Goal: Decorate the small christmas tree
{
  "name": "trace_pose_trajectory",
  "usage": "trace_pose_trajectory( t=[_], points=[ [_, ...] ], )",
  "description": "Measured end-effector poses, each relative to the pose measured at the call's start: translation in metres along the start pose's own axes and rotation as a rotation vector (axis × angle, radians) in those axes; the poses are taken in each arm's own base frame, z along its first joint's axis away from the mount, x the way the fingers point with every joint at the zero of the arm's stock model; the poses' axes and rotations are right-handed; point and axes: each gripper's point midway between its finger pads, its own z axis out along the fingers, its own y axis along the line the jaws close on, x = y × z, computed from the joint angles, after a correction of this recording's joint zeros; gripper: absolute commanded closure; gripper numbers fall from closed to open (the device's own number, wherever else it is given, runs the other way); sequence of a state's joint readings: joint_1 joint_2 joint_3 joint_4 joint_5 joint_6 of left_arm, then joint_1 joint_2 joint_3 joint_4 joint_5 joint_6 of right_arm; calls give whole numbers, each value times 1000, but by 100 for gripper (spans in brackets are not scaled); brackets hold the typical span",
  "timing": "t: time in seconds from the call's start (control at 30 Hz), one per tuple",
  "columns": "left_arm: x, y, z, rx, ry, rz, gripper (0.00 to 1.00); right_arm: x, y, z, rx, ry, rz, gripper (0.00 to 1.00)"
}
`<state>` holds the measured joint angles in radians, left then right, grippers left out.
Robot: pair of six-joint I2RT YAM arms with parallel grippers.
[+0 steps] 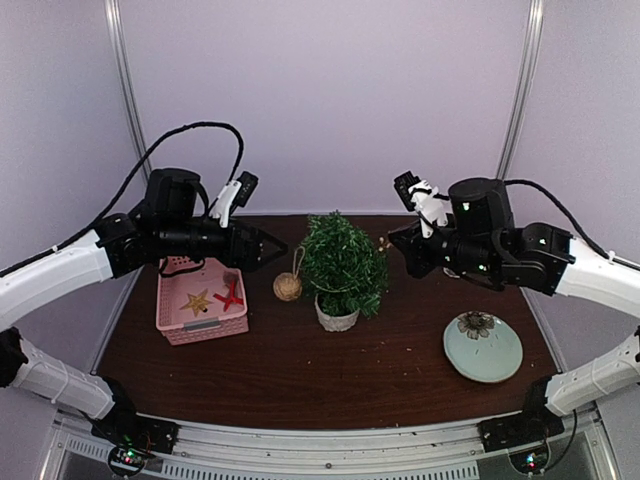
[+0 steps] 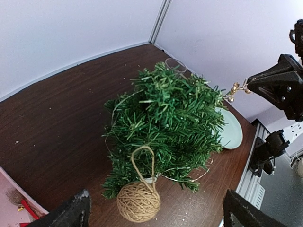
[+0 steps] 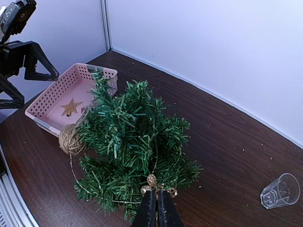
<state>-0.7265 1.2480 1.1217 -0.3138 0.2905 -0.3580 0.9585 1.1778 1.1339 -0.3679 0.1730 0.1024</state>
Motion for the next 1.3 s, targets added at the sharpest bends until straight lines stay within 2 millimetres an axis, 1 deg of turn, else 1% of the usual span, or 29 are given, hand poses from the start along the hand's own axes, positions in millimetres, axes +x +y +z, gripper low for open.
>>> trace_pose_trajectory(
  t=[0.17,0.3,0.6,0.83,0.9,0.97,1.07,1.1,1.2,1.23,1.3],
  points=[
    [2,2,2,-3,7,-2,2,10,-2,13,13,35,13,100],
    [2,2,2,-4,7,-3,2,21,2,25,-1,64,24,100],
    [1,7,2,-16,3,-7,2,43,11,38,-38,116,50,100],
    [1,11,1,-35,1,-11,2,50,12,41,-47,133,73,92],
    [2,13,2,-42,3,-17,3,50,12,41,-49,134,79,88],
    [4,16,2,-47,7,-23,3,50,12,41,-51,134,82,80],
    [10,19,4,-54,20,-32,2,49,12,41,-52,134,83,62],
    [13,20,4,-57,24,-35,2,47,12,41,-52,133,86,54],
    [21,25,6,-65,42,-47,2,38,11,37,-54,115,83,42],
    [24,26,6,-68,47,-52,2,33,10,35,-56,104,78,39],
    [30,28,7,-72,59,-58,2,23,9,30,-58,82,84,38]
  ],
)
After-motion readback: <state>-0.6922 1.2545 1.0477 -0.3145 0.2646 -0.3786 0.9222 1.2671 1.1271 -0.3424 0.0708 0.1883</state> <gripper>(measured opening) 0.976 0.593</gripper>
